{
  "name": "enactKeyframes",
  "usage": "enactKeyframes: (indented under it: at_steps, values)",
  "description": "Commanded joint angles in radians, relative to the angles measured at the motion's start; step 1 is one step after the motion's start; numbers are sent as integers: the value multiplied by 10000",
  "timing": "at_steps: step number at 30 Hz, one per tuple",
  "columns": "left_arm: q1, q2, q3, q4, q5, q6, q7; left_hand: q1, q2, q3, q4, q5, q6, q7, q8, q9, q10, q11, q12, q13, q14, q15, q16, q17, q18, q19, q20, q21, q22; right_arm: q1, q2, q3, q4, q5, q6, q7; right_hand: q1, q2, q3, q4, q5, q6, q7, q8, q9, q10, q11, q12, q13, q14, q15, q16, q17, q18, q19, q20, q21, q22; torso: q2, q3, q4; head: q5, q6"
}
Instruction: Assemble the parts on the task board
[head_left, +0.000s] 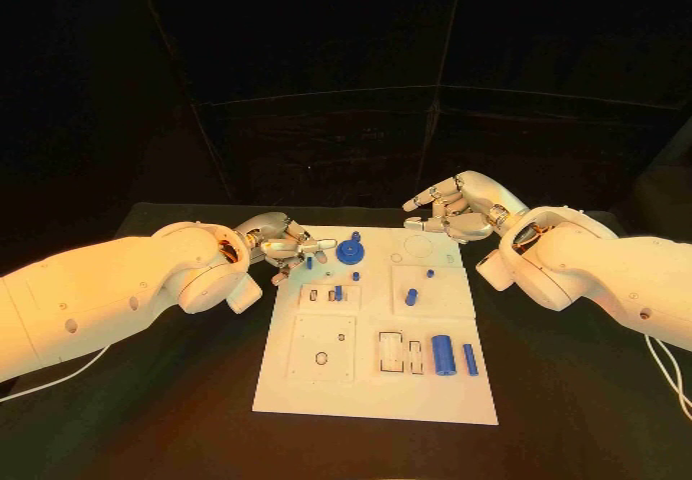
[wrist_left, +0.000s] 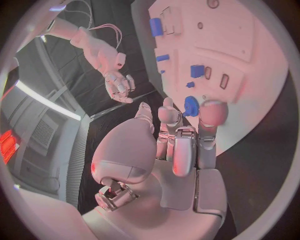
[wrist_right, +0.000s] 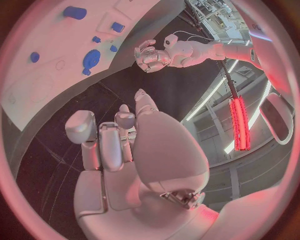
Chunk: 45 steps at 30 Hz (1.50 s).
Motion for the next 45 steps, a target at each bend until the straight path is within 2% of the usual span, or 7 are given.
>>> enactKeyframes:
  at_steps: [1, 3, 8, 13, 17, 24, 45]
  values:
    - [169, 320, 5, -238, -2531, 1661, -2769, -63, 74, -209, 365, -39, -138, -47, 457, 322, -134, -24, 647, 666, 935, -4, 103, 2164, -267, 135, -32, 816, 1119, 54, -136, 2, -95, 949, 569, 17, 12, 98, -16, -94, 238, 57, 2, 68, 0, 11, -66, -16, -27, 385, -32, -87, -41, 30, -15, -28, -65, -41, -161, 60, 2, 45, -98]
    - [269, 579, 5, -432, -2902, 1982, -3235, -141, 69, -360, 499, -32, -241, -77, 710, 508, -155, -45, 811, 831, 946, -21, 139, 2219, -322, 231, -47, 1135, 1568, 69, -217, 2, -144, 986, 597, -95, 3, 92, -20, -100, 269, 52, 2, 67, -2, 10, -65, -20, -32, 382, -32, -100, -60, 34, -25, -29, -77, -66, -215, 83, 29, 59, -181]
    - [436, 1105, 6, -821, -3545, 2485, -3961, -224, 85, -589, 518, -33, -422, -124, 1186, 857, -37, -103, 1223, 1290, 1037, -75, 382, 2612, -532, 648, -86, 2030, 2886, 86, -252, 0, -236, 918, 649, -258, 12, 80, -17, -132, 339, 33, 4, 63, -9, -16, -66, -55, -74, 372, -33, -134, -109, 48, -62, -31, -117, -147, -265, 110, -8, 68, -202]
    - [521, 1583, 6, -1179, -3737, 2718, -4262, -211, 127, -707, 514, -44, -568, -165, 1558, 1165, 2, -137, 1420, 1512, 1040, -100, 391, 2627, -569, 693, -112, 2232, 3172, 90, -191, -1, -295, 714, 702, -352, 84, 67, 17, -221, 450, 49, 1, 83, -9, -52, -70, -98, -120, 359, -37, -181, -168, 61, -97, -36, -163, -230, -301, 118, -14, 53, -255]
    - [585, 1948, -15, -1506, -3756, 2918, -4363, -226, 134, -748, 520, -44, -633, -165, 1639, 1243, -14, -138, 1432, 1523, 1040, -102, 391, 2627, -573, 688, -114, 2259, 3211, 91, -114, -1, -349, 574, 735, -410, 101, 53, 20, -247, 472, 56, -1, 91, -8, -63, -72, -109, -133, 351, -39, -204, -202, 70, -123, -37, -189, -281, -294, 108, -2, 83, -278]
    - [782, 2486, -266, -1983, -3678, 3291, -4420, -290, 132, -826, 533, -45, -744, -155, 1731, 1339, -62, -129, 1422, 1512, 1040, -94, 391, 2627, -557, 638, -110, 2217, 3144, 91, -6, -2, -403, 333, 787, -509, 108, 40, 19, -261, 481, 57, -1, 95, -8, -36, -72, -70, -83, 343, -39, -229, -240, 79, -147, -37, -212, -329, -259, 107, -33, 105, -305]
    - [843, 3155, -530, -2480, -3663, 4235, -4667, -272, 152, -861, 509, -44, -834, -151, 1824, 1434, -31, -126, 1514, 1622, 1040, -91, 391, 2627, -577, 660, -107, 2303, 3282, 91, 160, -3, -516, 208, 830, -592, 89, 20, 6, -266, 494, 64, 0, 106, -7, -46, -70, -82, -102, 335, -38, -251, -270, 89, -176, -38, -241, -386, -243, 90, -27, 91, -451]
